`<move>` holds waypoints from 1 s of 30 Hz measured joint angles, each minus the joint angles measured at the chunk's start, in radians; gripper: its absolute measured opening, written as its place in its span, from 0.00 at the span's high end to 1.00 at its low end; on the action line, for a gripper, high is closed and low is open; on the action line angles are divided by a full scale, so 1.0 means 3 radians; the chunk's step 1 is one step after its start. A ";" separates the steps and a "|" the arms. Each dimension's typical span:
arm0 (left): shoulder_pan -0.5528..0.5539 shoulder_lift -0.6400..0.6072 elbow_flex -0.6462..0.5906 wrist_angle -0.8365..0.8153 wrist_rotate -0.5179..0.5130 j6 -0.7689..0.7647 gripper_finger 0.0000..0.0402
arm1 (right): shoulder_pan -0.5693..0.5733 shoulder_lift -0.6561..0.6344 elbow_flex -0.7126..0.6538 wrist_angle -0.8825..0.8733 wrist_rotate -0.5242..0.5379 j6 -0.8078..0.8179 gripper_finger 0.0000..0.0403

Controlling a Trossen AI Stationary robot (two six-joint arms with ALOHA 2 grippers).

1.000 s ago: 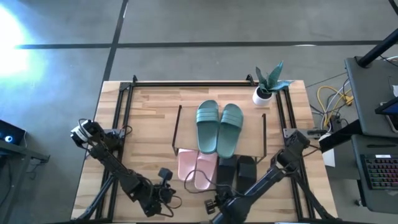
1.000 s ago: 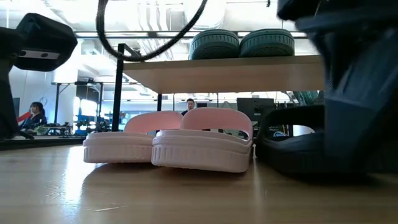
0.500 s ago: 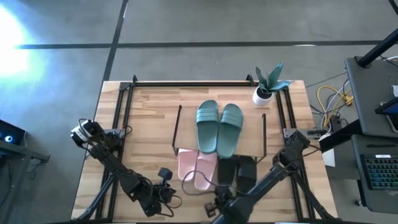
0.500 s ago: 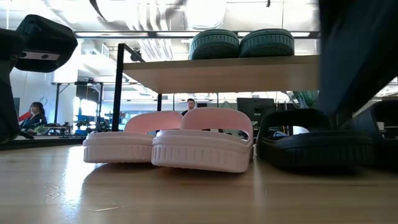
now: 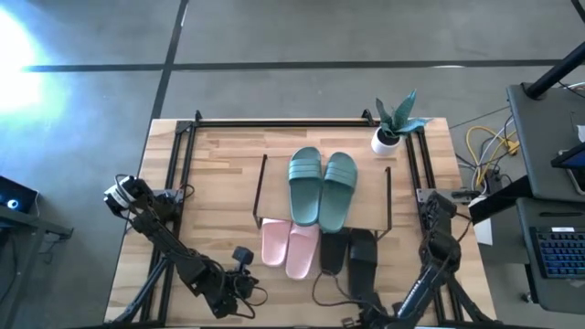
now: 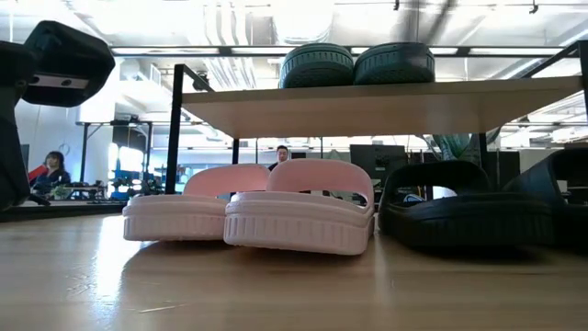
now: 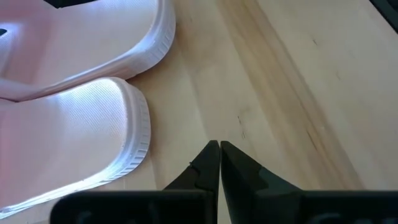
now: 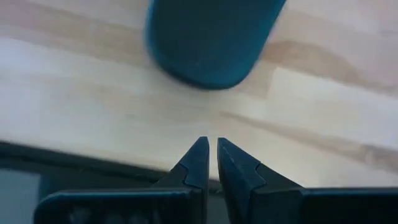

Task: Pick and place slides into the shelf
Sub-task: Adjust the black slides under the shelf

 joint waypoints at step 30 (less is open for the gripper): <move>0.0000 0.0000 -0.0013 0.0012 0.0002 -0.0001 1.00 | -0.0458 -0.0004 -0.0766 -0.0204 0.0359 -0.0524 0.93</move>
